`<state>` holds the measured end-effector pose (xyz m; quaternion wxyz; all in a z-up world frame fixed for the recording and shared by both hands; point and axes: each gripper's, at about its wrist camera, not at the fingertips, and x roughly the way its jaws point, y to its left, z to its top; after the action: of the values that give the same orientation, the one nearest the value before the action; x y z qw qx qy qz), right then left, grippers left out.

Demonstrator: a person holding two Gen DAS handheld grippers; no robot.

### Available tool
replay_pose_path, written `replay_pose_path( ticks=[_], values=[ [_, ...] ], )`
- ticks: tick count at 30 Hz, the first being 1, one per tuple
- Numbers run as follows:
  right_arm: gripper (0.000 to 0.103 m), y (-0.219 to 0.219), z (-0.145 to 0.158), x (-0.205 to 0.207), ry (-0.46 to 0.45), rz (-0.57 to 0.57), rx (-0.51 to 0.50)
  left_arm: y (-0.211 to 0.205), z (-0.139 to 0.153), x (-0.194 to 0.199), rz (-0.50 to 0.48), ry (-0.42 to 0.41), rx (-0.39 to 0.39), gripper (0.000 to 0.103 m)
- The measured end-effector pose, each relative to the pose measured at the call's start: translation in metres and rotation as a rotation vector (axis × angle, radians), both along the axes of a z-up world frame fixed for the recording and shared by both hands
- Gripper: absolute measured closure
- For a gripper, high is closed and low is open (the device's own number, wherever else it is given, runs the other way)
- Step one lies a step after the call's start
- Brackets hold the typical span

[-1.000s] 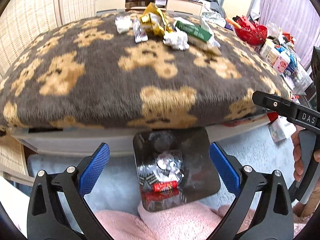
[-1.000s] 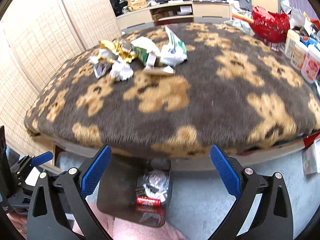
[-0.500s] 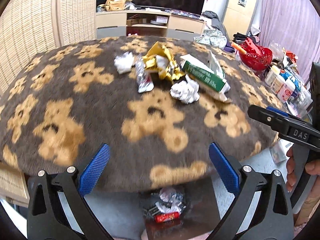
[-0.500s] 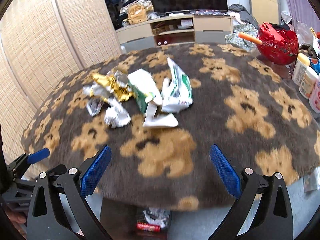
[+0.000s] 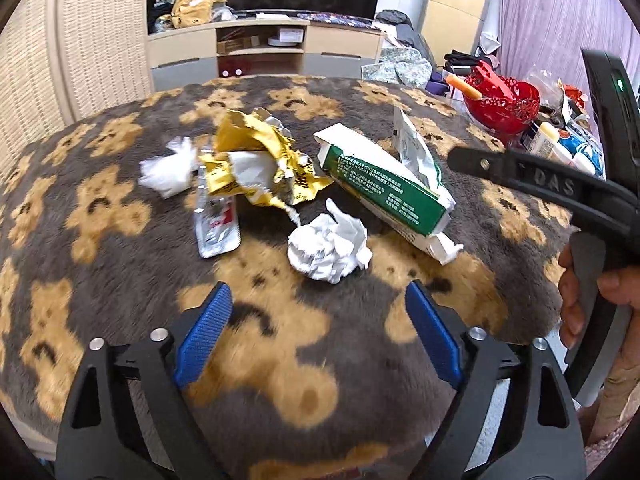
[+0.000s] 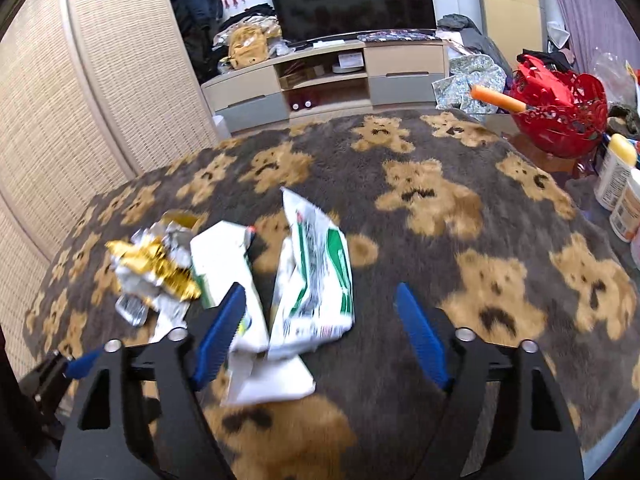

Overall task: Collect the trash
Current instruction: 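Raise both open tools back over the remaining trash, then grasp the crumpled white paper with the left tool while the right tool grasps the white-green wrapper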

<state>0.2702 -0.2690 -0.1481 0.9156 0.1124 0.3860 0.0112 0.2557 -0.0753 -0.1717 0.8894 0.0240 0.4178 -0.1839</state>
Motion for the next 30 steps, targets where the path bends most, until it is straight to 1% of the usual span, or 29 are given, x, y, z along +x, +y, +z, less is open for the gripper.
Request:
replay_pose_path(
  ticks=[2, 8, 10, 12, 13, 15, 16, 17, 18, 19, 20, 21, 23, 25, 30],
  values=[
    [0.034, 0.000, -0.003, 0.010, 0.005, 0.005, 0.006, -0.003, -0.005, 0.011, -0.001, 0.012, -0.010, 0.027],
    [0.038, 0.003, -0.018, 0.036, 0.031, 0.012, 0.001, -0.012, -0.016, 0.032, -0.007, 0.035, -0.010, 0.030],
    [0.040, 0.004, -0.025, 0.042, 0.048, 0.015, 0.001, -0.017, -0.019, 0.037, -0.015, 0.039, -0.006, 0.034],
    [0.042, 0.005, -0.031, 0.047, 0.065, 0.018, -0.005, -0.021, -0.021, 0.041, -0.026, 0.045, -0.005, 0.044],
    [0.044, 0.005, -0.033, 0.049, 0.072, 0.018, -0.008, -0.022, -0.022, 0.042, -0.029, 0.048, -0.004, 0.046],
    [0.052, 0.004, -0.039, 0.051, 0.089, 0.017, -0.011, -0.023, -0.024, 0.044, -0.027, 0.047, 0.002, 0.054],
    [0.057, 0.003, -0.041, 0.050, 0.094, 0.018, -0.006, -0.023, -0.024, 0.043, -0.023, 0.044, 0.004, 0.057],
    [0.059, 0.002, -0.041, 0.049, 0.094, 0.019, -0.001, -0.022, -0.024, 0.042, -0.020, 0.041, 0.007, 0.062],
    [0.061, 0.000, -0.041, 0.046, 0.089, 0.018, 0.002, -0.020, -0.023, 0.041, -0.016, 0.040, 0.006, 0.066],
    [0.064, 0.000, -0.040, 0.044, 0.086, 0.018, 0.000, -0.018, -0.023, 0.040, -0.015, 0.040, 0.003, 0.067],
    [0.069, -0.001, -0.038, 0.042, 0.082, 0.020, -0.005, -0.017, -0.022, 0.039, -0.015, 0.038, 0.004, 0.071],
    [0.071, -0.001, -0.037, 0.039, 0.080, 0.022, -0.011, -0.017, -0.020, 0.037, -0.014, 0.035, 0.009, 0.073],
    [0.080, -0.001, -0.034, 0.033, 0.073, 0.031, -0.026, -0.016, -0.017, 0.032, -0.010, 0.030, 0.017, 0.077],
    [0.080, 0.000, -0.029, 0.025, 0.064, 0.040, -0.040, -0.015, -0.015, 0.026, -0.011, 0.027, 0.022, 0.081],
    [0.081, -0.002, -0.008, -0.002, 0.032, 0.043, -0.045, -0.009, -0.002, 0.003, -0.004, 0.010, 0.034, 0.083]
  ],
)
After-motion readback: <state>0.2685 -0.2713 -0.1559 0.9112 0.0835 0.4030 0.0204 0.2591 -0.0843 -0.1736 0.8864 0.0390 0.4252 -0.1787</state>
